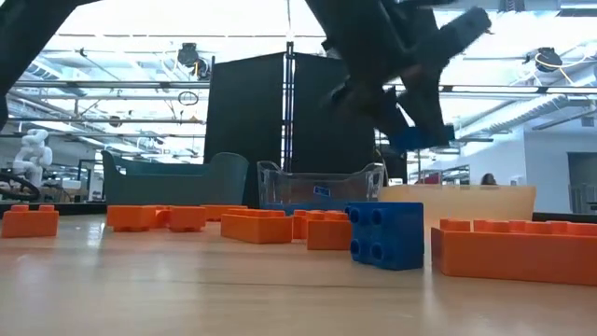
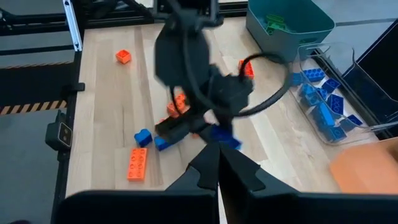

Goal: Sort blocks
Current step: Put the blue game piece into the transparent bin

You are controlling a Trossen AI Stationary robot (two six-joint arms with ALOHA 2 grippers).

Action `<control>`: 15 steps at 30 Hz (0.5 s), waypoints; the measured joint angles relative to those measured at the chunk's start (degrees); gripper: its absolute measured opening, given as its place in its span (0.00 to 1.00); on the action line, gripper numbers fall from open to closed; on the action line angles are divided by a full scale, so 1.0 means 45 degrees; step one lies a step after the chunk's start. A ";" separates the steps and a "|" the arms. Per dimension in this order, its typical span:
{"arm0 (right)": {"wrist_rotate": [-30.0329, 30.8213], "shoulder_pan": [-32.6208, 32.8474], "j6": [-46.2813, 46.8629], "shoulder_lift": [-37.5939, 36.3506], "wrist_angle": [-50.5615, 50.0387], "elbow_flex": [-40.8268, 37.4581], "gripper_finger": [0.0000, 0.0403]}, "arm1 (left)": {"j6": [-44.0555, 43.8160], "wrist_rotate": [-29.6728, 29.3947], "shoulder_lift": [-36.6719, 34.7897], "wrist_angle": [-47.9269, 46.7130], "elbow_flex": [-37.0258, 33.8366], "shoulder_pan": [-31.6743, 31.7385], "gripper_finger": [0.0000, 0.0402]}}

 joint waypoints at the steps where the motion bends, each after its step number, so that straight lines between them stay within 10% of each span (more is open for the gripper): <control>1: 0.0014 0.0000 0.0000 -0.0004 0.0014 0.0000 0.00 | 0.0376 -0.0072 -0.0234 0.0060 -0.0009 0.0166 0.35; 15: -0.0008 0.0000 0.0085 0.0191 0.0189 0.0002 0.00 | 0.2786 0.0613 -0.2326 0.0305 0.0014 0.4663 0.35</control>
